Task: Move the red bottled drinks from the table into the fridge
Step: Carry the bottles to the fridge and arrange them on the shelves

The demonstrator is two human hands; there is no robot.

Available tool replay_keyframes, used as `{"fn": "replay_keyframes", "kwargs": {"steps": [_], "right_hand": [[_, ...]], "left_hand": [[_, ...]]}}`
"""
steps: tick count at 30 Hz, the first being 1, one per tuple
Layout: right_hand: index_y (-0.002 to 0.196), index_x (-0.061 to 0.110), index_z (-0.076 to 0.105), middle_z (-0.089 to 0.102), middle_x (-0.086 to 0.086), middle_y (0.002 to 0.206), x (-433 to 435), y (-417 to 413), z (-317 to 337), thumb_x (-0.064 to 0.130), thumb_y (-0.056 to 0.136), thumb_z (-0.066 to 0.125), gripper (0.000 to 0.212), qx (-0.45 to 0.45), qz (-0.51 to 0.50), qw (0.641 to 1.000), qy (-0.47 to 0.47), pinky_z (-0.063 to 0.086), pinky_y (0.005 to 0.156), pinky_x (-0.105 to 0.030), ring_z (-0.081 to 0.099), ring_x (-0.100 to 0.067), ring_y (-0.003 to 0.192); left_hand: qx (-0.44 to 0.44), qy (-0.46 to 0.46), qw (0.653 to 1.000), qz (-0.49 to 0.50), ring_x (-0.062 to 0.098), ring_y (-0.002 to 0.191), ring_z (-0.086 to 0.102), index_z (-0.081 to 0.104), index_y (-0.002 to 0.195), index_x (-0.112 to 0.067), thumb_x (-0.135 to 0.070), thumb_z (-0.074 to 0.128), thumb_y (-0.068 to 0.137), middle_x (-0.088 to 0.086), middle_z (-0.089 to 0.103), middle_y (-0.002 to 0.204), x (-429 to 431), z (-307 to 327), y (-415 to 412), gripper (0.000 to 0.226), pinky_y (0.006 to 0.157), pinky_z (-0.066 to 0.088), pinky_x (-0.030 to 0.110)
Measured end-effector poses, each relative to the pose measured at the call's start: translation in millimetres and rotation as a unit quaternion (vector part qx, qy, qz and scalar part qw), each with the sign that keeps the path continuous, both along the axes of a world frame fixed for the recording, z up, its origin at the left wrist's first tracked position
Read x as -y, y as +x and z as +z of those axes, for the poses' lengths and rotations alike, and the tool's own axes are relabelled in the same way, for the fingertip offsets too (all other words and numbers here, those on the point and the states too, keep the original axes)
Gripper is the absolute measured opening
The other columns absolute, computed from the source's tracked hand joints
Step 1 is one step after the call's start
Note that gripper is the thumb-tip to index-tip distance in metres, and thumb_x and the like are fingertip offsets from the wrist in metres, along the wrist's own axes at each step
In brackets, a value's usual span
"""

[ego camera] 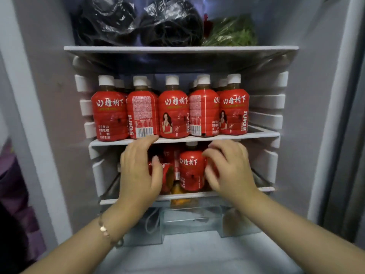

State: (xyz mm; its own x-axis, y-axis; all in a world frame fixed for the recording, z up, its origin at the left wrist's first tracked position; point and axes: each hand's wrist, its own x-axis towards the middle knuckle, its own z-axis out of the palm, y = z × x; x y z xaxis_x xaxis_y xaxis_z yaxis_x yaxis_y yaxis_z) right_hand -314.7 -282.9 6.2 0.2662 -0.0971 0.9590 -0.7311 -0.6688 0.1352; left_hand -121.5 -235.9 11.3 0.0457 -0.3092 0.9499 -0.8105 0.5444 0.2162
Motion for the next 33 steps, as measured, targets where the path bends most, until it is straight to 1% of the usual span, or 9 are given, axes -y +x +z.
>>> {"fn": "replay_keyframes", "kwargs": {"steps": [4, 10, 13, 16, 21, 24, 26, 29, 33], "right_hand": [[0.102, 0.013, 0.07, 0.065, -0.011, 0.119, 9, 37, -29, 0.022, 0.068, 0.054, 0.038, -0.252, -0.054, 0.966, 0.01, 0.033, 0.103, -0.046, 0.054, -0.029, 0.117], [0.116, 0.021, 0.068, 0.072, -0.001, 0.088, 27, 64, -21, 0.039, 0.057, 0.08, 0.063, -0.282, -0.144, 0.944, 0.097, 0.035, 0.09, -0.071, 0.063, -0.031, 0.107], [0.107, 0.017, 0.071, 0.069, 0.001, 0.084, 25, 64, -21, 0.037, 0.045, 0.087, 0.067, -0.279, -0.158, 0.939, 0.124, 0.043, 0.078, -0.07, 0.064, -0.029, 0.101], [0.087, 0.015, 0.073, 0.068, 0.0, 0.083, 30, 55, -20, 0.027, 0.045, 0.086, 0.046, -0.263, -0.147, 0.948, 0.104, 0.045, 0.076, -0.066, 0.051, -0.028, 0.106], [0.073, 0.016, 0.072, 0.067, 0.0, 0.087, 41, 27, -26, 0.025, 0.058, 0.075, 0.018, -0.247, -0.082, 0.964, 0.056, 0.038, 0.09, -0.062, 0.044, -0.025, 0.106], [0.071, 0.013, 0.072, 0.067, -0.004, 0.083, 33, 29, -29, 0.016, 0.06, 0.07, 0.011, -0.228, -0.088, 0.968, 0.055, 0.017, 0.104, -0.06, 0.054, -0.028, 0.105], [0.075, 0.008, 0.073, 0.068, -0.011, 0.084, 26, 45, -34, 0.007, 0.063, 0.063, 0.015, -0.242, -0.081, 0.964, 0.072, 0.015, 0.109, -0.058, 0.065, -0.029, 0.099], [0.104, 0.003, 0.068, 0.063, -0.015, 0.109, 17, 79, -34, -0.003, 0.07, 0.058, 0.035, -0.252, 0.032, 0.937, 0.238, 0.049, 0.093, -0.05, 0.062, -0.033, 0.102], [0.143, 0.01, 0.033, 0.03, -0.008, 0.146, 25, 107, -17, 0.0, 0.087, 0.05, 0.059, -0.206, 0.04, 0.896, 0.391, 0.038, 0.105, -0.036, 0.04, -0.028, 0.129]], "left_hand": [[-0.116, 0.196, 0.972, 0.057, 0.019, 0.129, 0.031, 0.043, 0.133, -0.013, -0.02, 0.065, 0.084, 0.009, 0.033, 0.139, 0, -31, 23, 0.055, 0.112, 0.029, 0.043], [0.001, 0.427, 0.895, 0.128, 0.027, 0.144, 0.002, 0.024, 0.142, -0.048, -0.067, 0.063, 0.069, -0.001, 0.004, 0.156, 23, -30, 29, 0.084, 0.115, 0.018, 0.049], [-0.069, 0.415, 0.903, 0.091, 0.031, 0.139, 0.011, 0.038, 0.134, -0.041, -0.054, 0.072, 0.07, 0.005, 0.016, 0.15, 28, -30, 24, 0.074, 0.113, 0.023, 0.041], [-0.075, 0.394, 0.915, 0.053, 0.027, 0.135, 0.02, 0.041, 0.127, -0.035, -0.034, 0.075, 0.069, 0.003, 0.02, 0.144, 26, -32, 28, 0.067, 0.108, 0.027, 0.033], [-0.094, 0.441, 0.892, 0.01, 0.026, 0.128, 0.035, 0.036, 0.125, -0.041, -0.025, 0.076, 0.069, -0.005, 0.014, 0.145, 12, -32, 45, 0.07, 0.107, 0.038, 0.037], [-0.124, 0.462, 0.878, 0.004, 0.019, 0.114, 0.041, 0.037, 0.133, -0.037, -0.017, 0.073, 0.072, -0.004, 0.012, 0.145, 6, -29, 47, 0.074, 0.096, 0.043, 0.024], [-0.14, 0.468, 0.872, -0.009, 0.017, 0.106, 0.041, 0.041, 0.128, -0.038, -0.01, 0.073, 0.071, -0.002, 0.017, 0.138, 4, -24, 50, 0.07, 0.078, 0.045, 0.014], [-0.191, 0.472, 0.86, -0.03, 0.018, 0.101, 0.041, 0.045, 0.114, -0.039, 0.0, 0.068, 0.071, -0.004, 0.023, 0.124, 0, -19, 59, 0.062, 0.054, 0.041, 0.007], [-0.21, 0.464, 0.86, -0.037, 0.02, 0.102, 0.04, 0.05, 0.115, -0.038, 0.009, 0.059, 0.07, -0.003, 0.026, 0.125, -9, -17, 59, 0.066, 0.072, 0.045, 0.02]]}}
